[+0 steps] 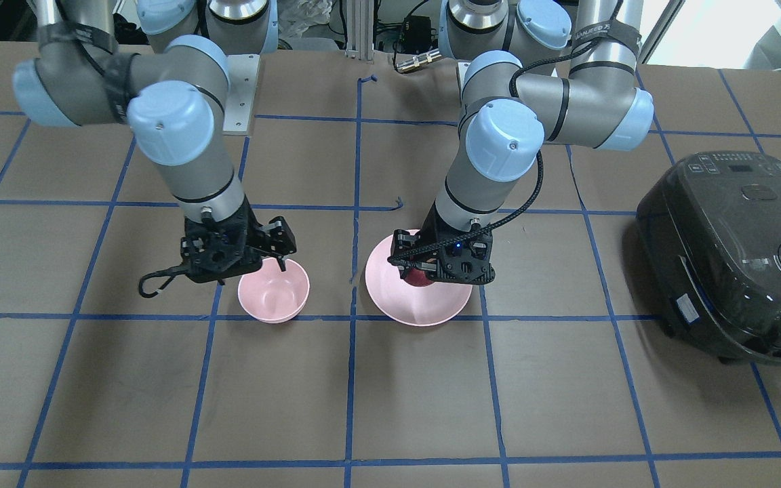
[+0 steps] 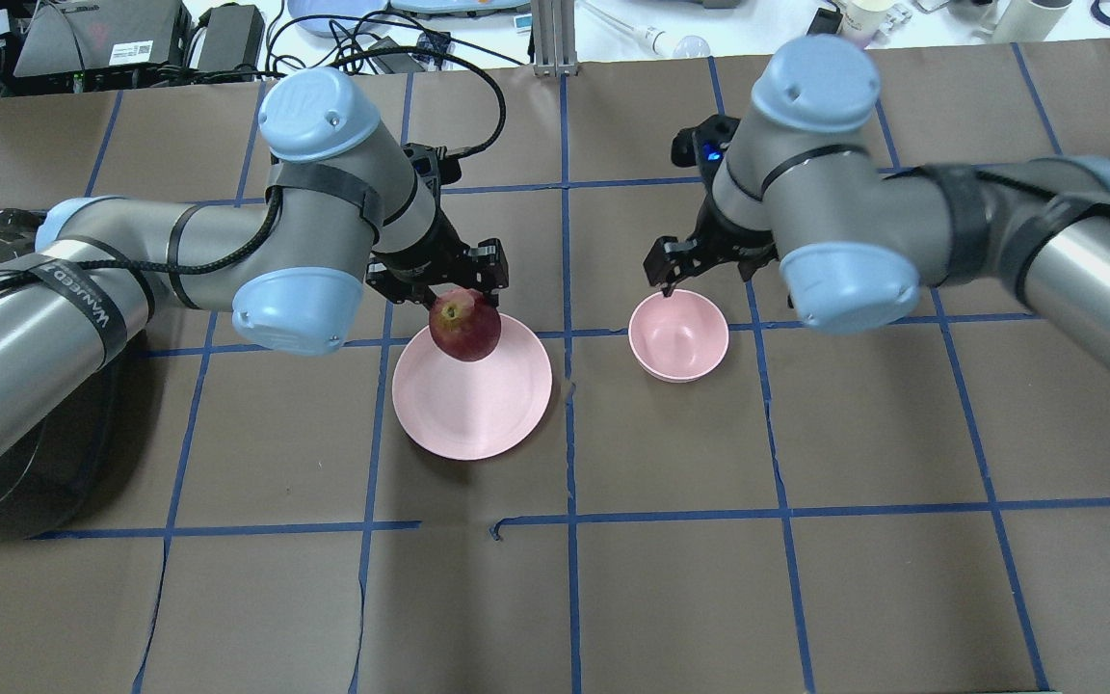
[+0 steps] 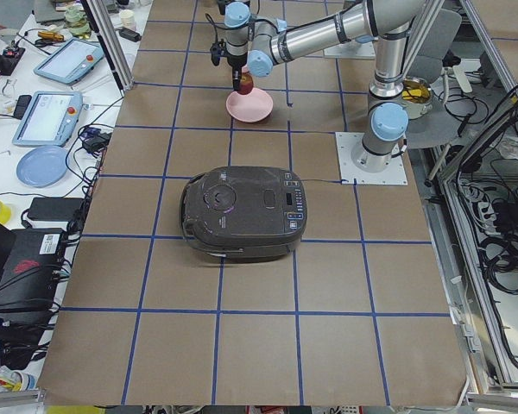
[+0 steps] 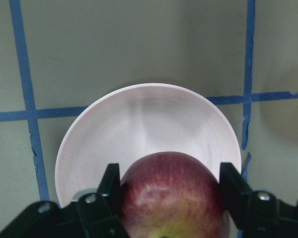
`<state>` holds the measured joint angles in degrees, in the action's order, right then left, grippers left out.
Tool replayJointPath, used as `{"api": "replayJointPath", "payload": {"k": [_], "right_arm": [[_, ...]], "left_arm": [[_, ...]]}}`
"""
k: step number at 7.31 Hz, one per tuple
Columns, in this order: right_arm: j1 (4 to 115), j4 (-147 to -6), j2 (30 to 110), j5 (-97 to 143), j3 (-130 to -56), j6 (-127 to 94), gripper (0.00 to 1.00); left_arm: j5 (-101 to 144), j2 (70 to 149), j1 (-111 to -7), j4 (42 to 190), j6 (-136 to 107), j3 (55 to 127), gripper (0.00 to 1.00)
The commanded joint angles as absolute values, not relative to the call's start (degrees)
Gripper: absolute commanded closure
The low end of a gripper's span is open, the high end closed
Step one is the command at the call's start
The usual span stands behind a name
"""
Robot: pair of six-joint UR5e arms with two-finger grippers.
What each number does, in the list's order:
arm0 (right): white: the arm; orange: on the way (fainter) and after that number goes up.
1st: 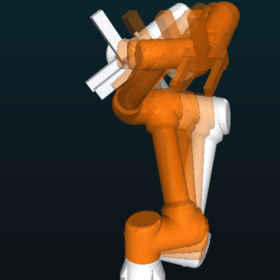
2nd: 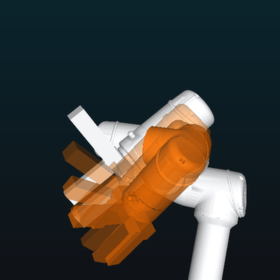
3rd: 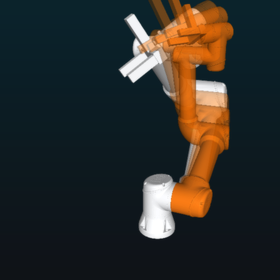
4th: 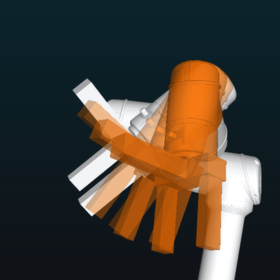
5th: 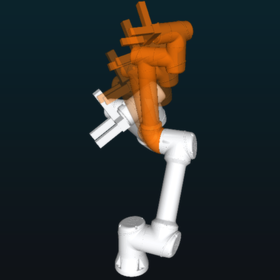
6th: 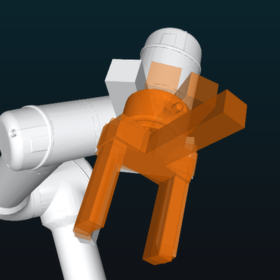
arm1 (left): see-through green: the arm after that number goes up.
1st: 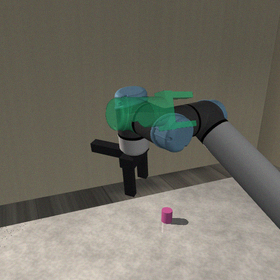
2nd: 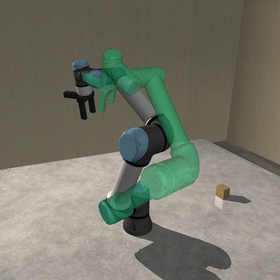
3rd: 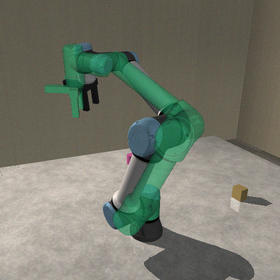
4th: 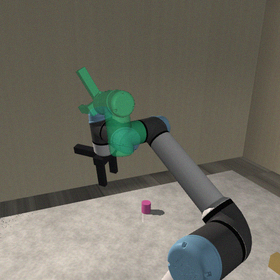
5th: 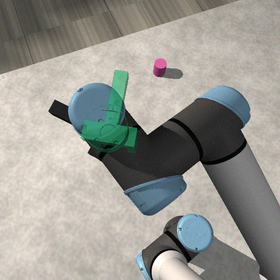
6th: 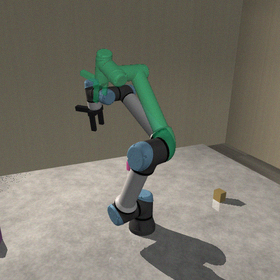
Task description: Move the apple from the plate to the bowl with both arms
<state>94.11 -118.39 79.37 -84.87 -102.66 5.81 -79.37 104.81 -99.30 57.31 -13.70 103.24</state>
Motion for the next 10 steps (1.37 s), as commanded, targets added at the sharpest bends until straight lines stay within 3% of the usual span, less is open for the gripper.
{"api": "replayJointPath", "payload": {"k": [1, 4, 7, 10], "right_arm": [[86.87, -99.41, 81.91, -86.21, -89.45, 6.15, 0.00], [84.38, -83.88, 89.01, -89.63, -82.71, 6.07, 0.00], [84.46, -84.81, 89.74, -89.12, -83.50, 5.45, 0.00], [84.55, -84.73, 89.82, -89.65, -83.50, 6.33, 0.00]], "left_arm": [[-71.15, 106.78, -99.75, 57.22, -25.34, 98.81, 1.00], [-70.58, 114.05, -106.76, 51.44, -44.23, 90.83, 1.00], [-76.71, 121.54, -114.41, 48.61, -56.29, 84.12, 1.00], [-80.33, 121.82, -117.15, 48.52, -56.69, 89.37, 1.00]]}}
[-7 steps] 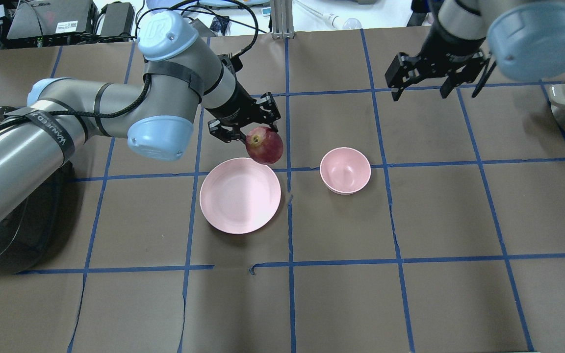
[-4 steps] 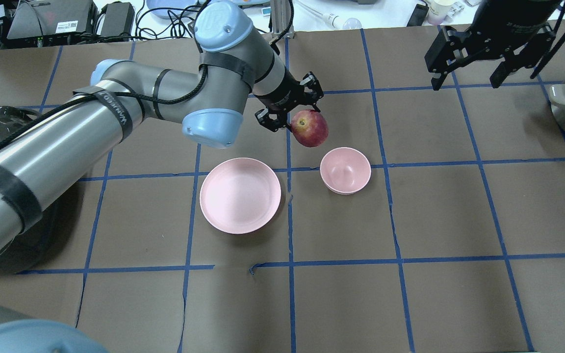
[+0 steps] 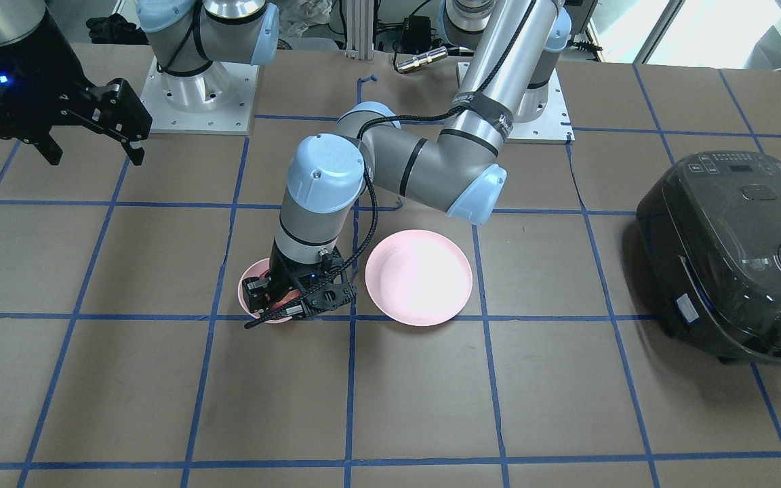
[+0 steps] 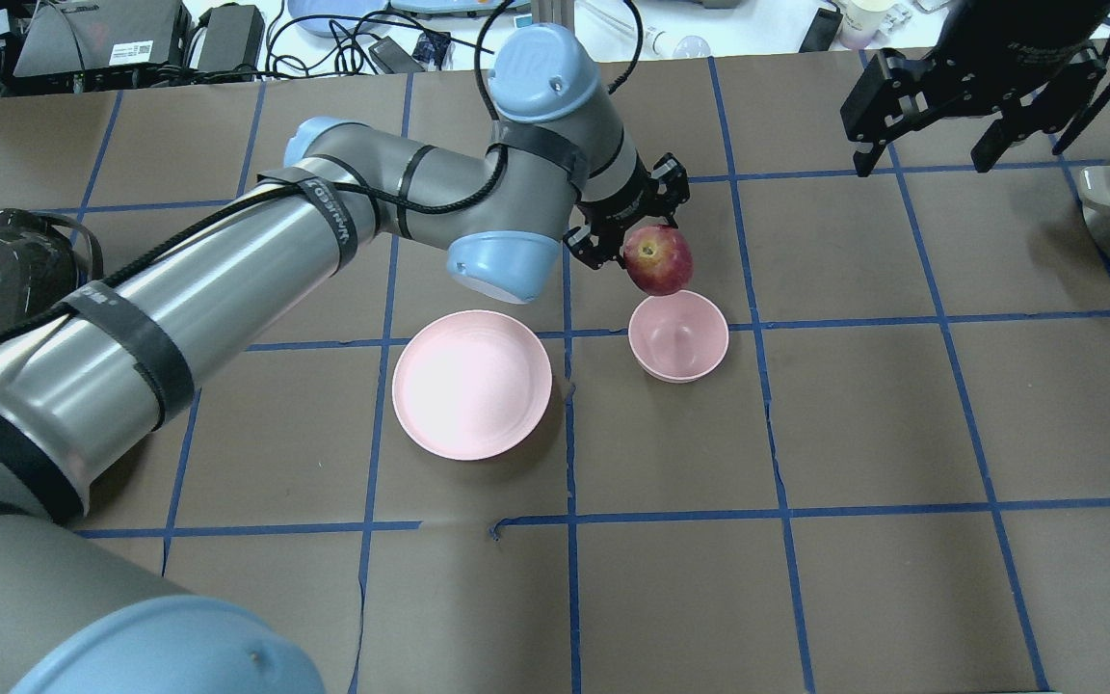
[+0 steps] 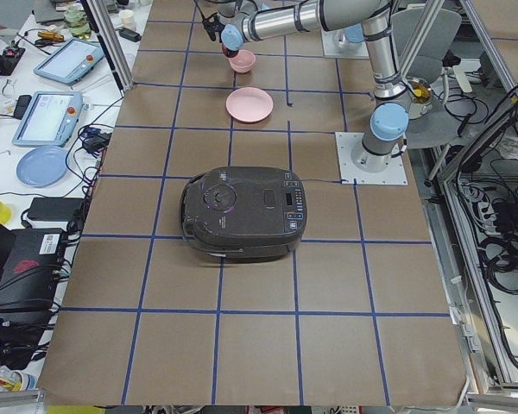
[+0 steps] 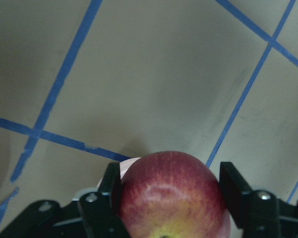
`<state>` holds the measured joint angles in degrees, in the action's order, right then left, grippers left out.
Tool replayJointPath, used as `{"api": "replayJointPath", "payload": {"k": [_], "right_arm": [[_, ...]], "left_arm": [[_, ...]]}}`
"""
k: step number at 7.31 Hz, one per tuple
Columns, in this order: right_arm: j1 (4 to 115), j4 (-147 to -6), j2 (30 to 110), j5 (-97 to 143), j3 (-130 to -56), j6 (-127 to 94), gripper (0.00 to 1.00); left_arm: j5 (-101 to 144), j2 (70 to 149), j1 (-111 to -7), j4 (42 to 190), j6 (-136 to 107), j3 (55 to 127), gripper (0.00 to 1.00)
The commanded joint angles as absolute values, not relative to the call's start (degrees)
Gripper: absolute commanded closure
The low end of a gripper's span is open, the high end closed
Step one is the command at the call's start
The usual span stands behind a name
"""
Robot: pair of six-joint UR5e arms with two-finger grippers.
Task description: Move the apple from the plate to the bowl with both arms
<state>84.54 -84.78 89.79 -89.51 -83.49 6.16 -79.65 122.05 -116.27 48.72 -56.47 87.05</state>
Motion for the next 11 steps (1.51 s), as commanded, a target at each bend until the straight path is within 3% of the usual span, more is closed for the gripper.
{"api": "replayJointPath", "payload": {"k": [1, 3, 4, 5, 6, 11], "right_arm": [[84.46, -84.73, 89.82, -89.82, -83.50, 6.33, 0.00], [84.55, -84.02, 90.09, -89.82, -83.58, 6.33, 0.00], [84.55, -83.85, 90.17, -89.91, -83.58, 6.24, 0.00], [84.55, -83.76, 90.18, -89.91, -83.58, 6.33, 0.00], [84.55, -83.76, 90.26, -89.91, -83.67, 6.24, 0.00], [84.55, -83.76, 90.26, -89.91, -83.67, 6.33, 0.00]], "left_arm": [[-80.16, 121.82, -117.16, 48.43, -56.95, 89.30, 1.00], [-80.16, 122.52, -117.16, 48.43, -56.95, 89.38, 1.00], [-80.33, 122.87, -117.16, 48.34, -56.52, 89.56, 0.77], [-80.33, 122.87, -117.16, 48.25, -56.60, 89.47, 0.10], [-79.98, 122.52, -117.16, 48.25, -56.95, 89.39, 0.00], [-80.16, 117.09, -113.31, 48.95, -50.39, 89.64, 0.00]]}}
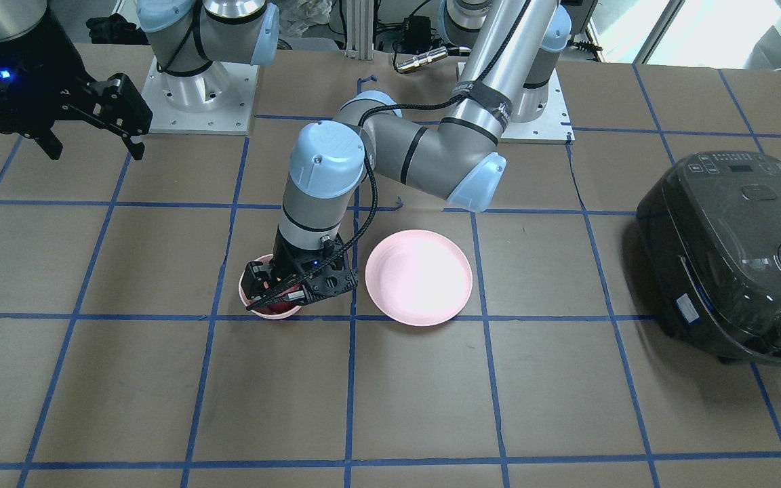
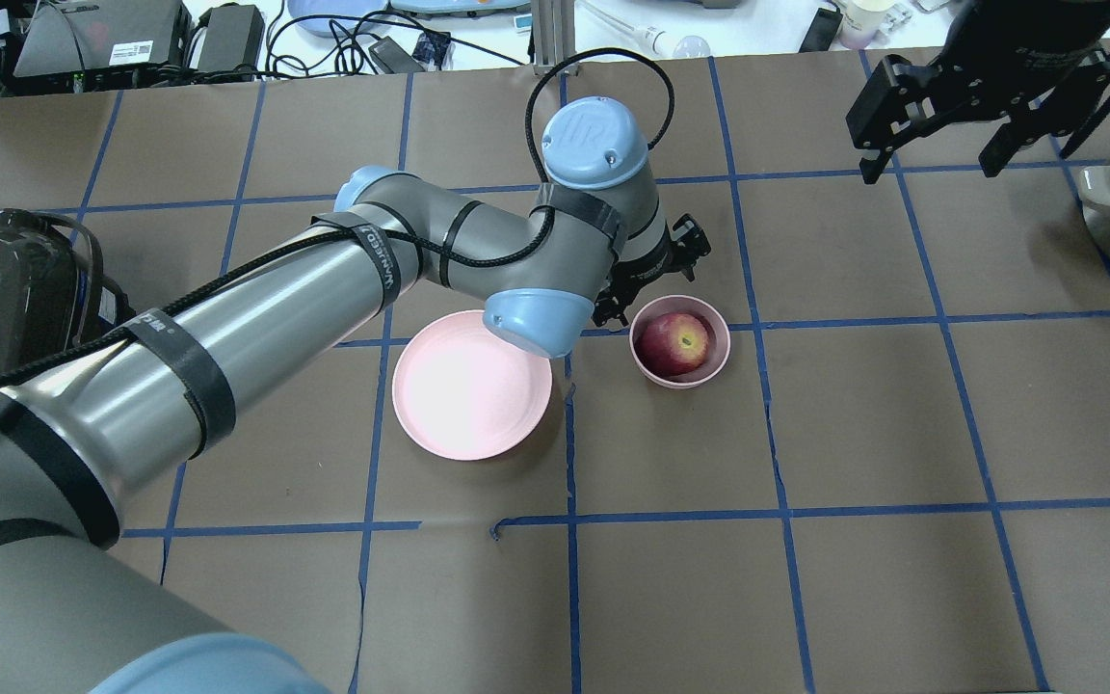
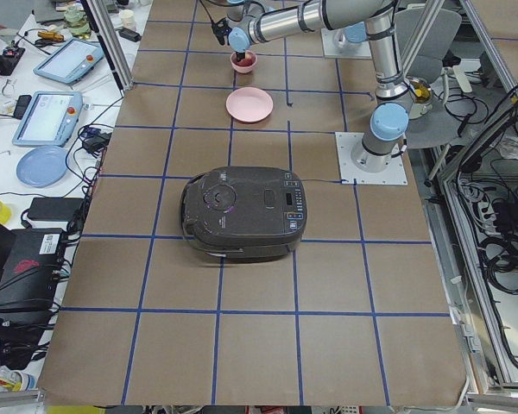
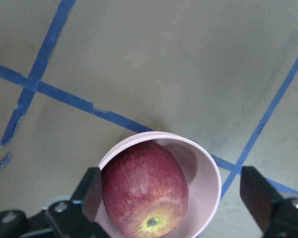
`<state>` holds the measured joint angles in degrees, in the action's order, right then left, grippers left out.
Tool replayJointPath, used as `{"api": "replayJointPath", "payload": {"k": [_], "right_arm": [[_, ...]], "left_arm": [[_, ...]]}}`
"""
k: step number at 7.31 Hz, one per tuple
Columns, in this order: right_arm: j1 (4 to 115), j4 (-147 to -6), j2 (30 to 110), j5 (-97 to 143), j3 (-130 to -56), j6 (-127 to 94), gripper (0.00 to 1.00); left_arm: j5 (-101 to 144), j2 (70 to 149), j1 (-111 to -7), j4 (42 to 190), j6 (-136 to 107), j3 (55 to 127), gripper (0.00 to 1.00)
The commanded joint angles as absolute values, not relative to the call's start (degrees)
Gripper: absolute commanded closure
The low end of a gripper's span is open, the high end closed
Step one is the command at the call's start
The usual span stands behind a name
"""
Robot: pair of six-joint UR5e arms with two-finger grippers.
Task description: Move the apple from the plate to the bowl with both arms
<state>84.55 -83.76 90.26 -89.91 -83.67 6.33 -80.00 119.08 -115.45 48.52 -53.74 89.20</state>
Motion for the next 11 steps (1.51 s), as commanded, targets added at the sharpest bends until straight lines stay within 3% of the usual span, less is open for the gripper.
{"api": "replayJointPath", "payload": {"k": [1, 6, 11], "right_arm": [[84.55, -83.76, 90.26, -89.91, -83.67, 6.33, 0.00], [84.38, -83.76, 90.26, -89.91, -83.67, 6.33, 0.00], [84.46, -83.76, 90.18, -89.91, -83.67, 6.33, 0.00]], "left_arm": [[-80.33, 114.63, -111.29, 49.39, -44.36, 90.00, 0.00], [-87.00, 99.60, -96.35, 73.69, -7.52, 89.83, 0.00], [-92.11, 95.54, -91.23, 89.12, -6.77, 83.41, 0.00]]}}
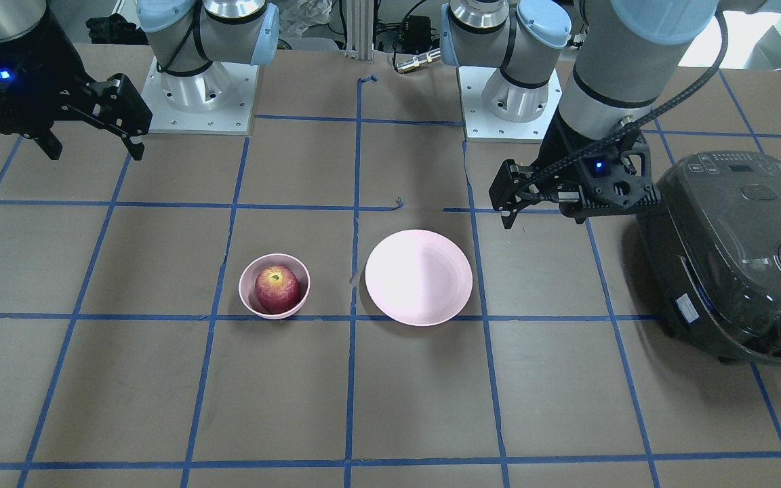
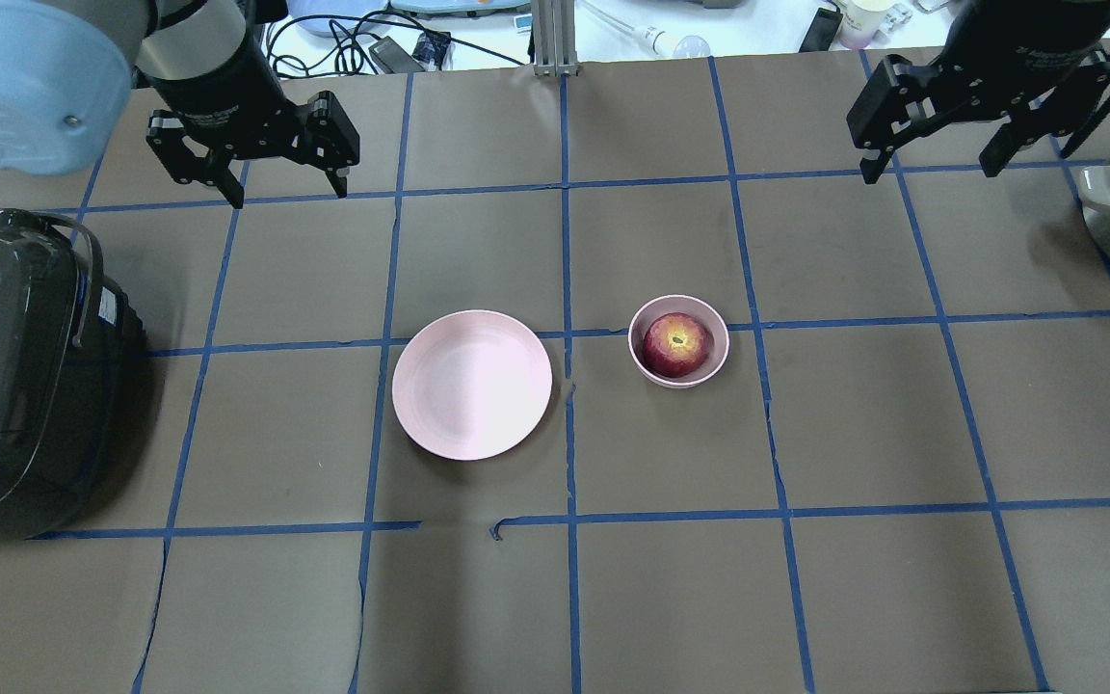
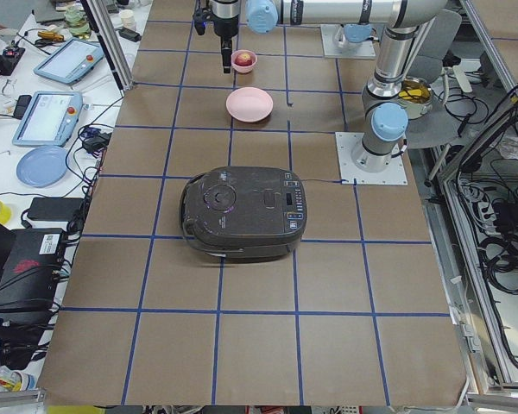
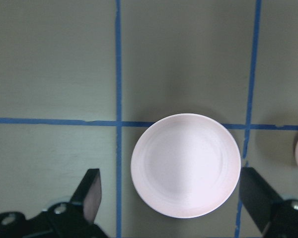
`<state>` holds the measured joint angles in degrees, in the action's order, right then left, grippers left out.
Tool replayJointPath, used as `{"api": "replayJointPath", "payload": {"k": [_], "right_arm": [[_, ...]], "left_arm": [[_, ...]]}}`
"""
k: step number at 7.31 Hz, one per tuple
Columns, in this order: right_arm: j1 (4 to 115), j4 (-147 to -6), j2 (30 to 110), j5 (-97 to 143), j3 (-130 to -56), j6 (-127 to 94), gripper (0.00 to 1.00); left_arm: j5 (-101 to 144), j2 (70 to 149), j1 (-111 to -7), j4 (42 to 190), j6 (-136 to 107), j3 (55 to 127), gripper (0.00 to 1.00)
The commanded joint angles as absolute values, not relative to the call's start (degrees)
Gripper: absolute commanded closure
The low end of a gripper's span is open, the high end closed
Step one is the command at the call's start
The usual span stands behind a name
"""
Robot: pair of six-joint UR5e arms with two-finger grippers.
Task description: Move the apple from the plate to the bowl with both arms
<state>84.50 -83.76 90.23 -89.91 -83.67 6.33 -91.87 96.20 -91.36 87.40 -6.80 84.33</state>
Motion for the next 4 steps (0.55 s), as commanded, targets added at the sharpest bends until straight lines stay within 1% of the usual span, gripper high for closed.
{"api": "replayJointPath", "payload": {"k": [1, 2, 4], "right_arm": [[84.46, -83.76, 90.26, -89.91, -83.67, 6.33, 0.00], [84.46, -83.76, 90.26, -89.91, -83.67, 6.33, 0.00], [84.46, -83.76, 90.26, -89.91, -83.67, 6.33, 0.00]], "left_arm": [[-92.11, 95.10, -91.49, 89.12, -6.77, 83.32, 0.00], [-91.76, 94.75, -91.76, 89.12, -6.77, 83.76, 0.00], [-91.84, 96.24, -92.02, 82.99, -6.51, 83.84, 0.00]]}}
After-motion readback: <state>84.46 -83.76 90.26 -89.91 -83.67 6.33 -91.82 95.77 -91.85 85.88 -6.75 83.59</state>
